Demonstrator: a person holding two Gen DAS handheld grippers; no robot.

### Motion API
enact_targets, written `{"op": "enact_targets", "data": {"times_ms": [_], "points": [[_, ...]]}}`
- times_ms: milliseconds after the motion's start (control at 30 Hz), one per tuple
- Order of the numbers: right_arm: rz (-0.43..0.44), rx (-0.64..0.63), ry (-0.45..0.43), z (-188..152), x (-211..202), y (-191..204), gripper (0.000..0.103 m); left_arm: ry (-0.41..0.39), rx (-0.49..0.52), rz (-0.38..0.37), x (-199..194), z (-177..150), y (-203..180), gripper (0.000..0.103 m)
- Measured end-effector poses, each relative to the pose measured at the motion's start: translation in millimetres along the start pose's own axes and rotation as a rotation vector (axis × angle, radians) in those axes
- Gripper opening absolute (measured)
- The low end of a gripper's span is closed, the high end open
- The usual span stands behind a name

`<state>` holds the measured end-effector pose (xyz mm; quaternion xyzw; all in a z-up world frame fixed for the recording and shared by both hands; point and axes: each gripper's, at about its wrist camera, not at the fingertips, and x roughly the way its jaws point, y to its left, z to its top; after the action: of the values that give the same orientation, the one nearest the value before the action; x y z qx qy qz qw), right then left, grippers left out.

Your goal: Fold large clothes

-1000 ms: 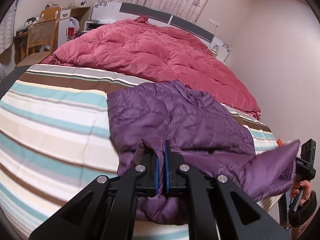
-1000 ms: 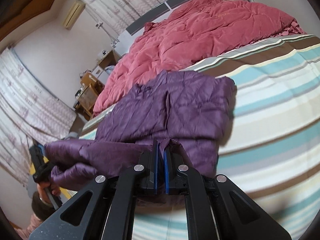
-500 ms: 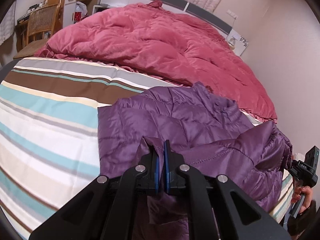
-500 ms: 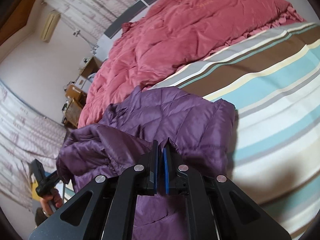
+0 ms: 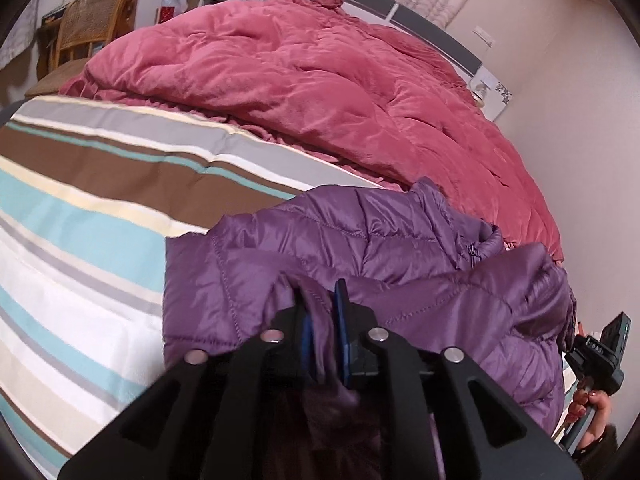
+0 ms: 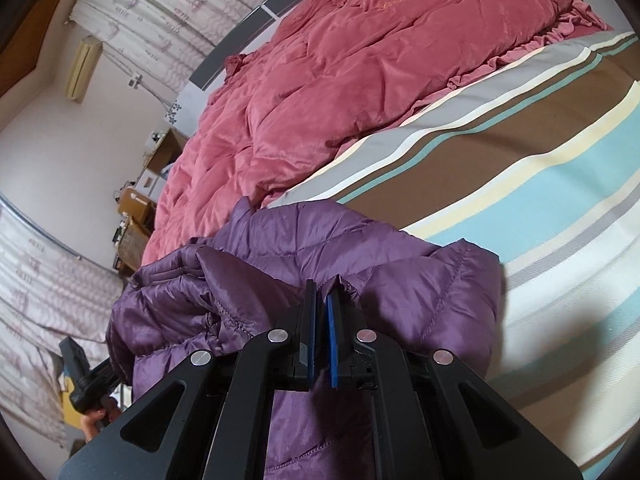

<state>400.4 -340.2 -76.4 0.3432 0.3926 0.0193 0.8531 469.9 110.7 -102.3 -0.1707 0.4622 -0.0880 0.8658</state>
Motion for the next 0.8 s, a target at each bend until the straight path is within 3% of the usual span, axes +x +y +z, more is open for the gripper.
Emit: {"op": "enact_targets", "data": {"times_ms": [67, 133, 167, 200, 267, 300, 333, 467, 533, 600, 667, 800], "points": [[0.02, 0.026, -0.017, -1, 1, -5, 0.007, -0.025, -0.01, -0.036, -3, 0, 2, 0.026], [0.037, 0.044, -0.032, -1, 1, -10, 0.011, -0.067, -0.054, -0.06, -11, 0, 11, 0.044], [0.054, 0.058, -0.045, -1, -2, -13, 0.013, -0.091, -0.075, -0.049, -15, 0, 15, 0.067], [0.059, 0.064, -0.056, -1, -2, -14, 0.017, -0.136, -0.096, -0.019, -22, 0, 20, 0.081], [0.049, 0.064, -0.087, -2, -9, -17, 0.034, -0.196, -0.118, -0.007, -32, 0, 29, 0.082], [0.038, 0.063, -0.118, -2, -16, -18, 0.059, -0.199, -0.133, -0.023, -35, -1, 35, 0.084], [0.027, 0.063, -0.153, -3, -24, -19, 0.072, -0.195, -0.146, -0.033, -37, -2, 41, 0.084], [0.007, 0.019, -0.17, -7, -42, -19, 0.072, -0.178, -0.146, -0.042, -42, -14, 51, 0.097], [-0.019, -0.007, -0.165, -14, -51, -19, 0.084, -0.155, -0.146, -0.061, -41, -25, 56, 0.1], [-0.071, -0.023, -0.155, -26, -60, -22, 0.09, -0.114, -0.148, -0.086, -38, -38, 58, 0.101], [-0.092, -0.024, -0.134, -39, -65, -27, 0.091, -0.088, -0.148, -0.101, -36, -50, 59, 0.101], [-0.06, 0.016, -0.058, -67, -63, -42, 0.091, -0.009, -0.148, -0.175, -27, -72, 56, 0.101]]}}
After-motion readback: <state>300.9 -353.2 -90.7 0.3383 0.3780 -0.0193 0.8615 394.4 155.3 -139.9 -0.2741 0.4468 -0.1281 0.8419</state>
